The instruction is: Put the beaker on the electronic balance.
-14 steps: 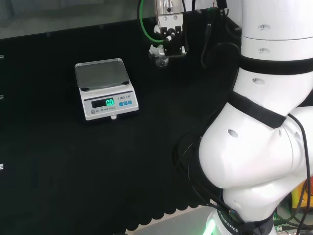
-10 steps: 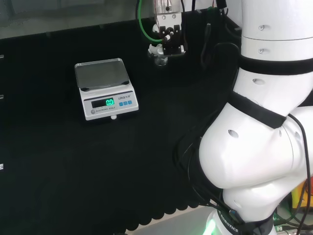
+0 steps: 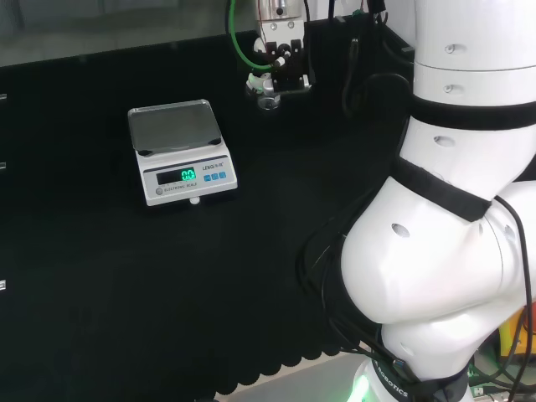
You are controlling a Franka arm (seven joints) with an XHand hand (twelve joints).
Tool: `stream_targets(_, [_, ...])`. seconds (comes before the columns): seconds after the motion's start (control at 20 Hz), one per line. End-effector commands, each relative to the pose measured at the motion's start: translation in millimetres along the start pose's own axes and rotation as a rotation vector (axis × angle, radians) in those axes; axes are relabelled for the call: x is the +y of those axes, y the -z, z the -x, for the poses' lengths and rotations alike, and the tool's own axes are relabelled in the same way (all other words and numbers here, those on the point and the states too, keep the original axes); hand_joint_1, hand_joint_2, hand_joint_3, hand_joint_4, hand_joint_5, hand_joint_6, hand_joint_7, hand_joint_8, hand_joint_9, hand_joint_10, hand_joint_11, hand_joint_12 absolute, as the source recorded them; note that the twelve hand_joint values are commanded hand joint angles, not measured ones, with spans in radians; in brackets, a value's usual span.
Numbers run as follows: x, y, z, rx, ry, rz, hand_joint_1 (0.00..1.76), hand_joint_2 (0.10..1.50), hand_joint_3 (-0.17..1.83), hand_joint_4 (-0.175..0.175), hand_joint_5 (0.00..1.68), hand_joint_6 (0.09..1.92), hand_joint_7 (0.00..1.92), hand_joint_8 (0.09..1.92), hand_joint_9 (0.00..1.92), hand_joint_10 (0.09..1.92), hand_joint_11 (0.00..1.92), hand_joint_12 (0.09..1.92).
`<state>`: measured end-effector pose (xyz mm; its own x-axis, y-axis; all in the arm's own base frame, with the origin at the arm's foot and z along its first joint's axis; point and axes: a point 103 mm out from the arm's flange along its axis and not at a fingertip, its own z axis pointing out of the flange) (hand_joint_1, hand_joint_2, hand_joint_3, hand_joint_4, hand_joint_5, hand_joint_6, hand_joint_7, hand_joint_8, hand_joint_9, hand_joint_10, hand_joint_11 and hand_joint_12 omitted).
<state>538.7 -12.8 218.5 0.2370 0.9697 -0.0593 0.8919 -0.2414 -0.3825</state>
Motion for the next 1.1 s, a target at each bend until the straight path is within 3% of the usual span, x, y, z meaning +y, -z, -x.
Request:
stream_targets(0.05, [-1, 4, -15, -0.001, 0.025, 0.009, 1.14, 1.25, -0.17, -0.175, 0.40, 0.91, 0.81, 1.14, 1.08, 0.83, 1.28, 1.01])
stream_targets(1.1, [25, -2, -123, -0.032, 0.184, -0.035, 1.12, 1.25, -0.17, -0.175, 0.40, 0.89, 0.81, 1.11, 1.10, 0.79, 1.30, 0.95])
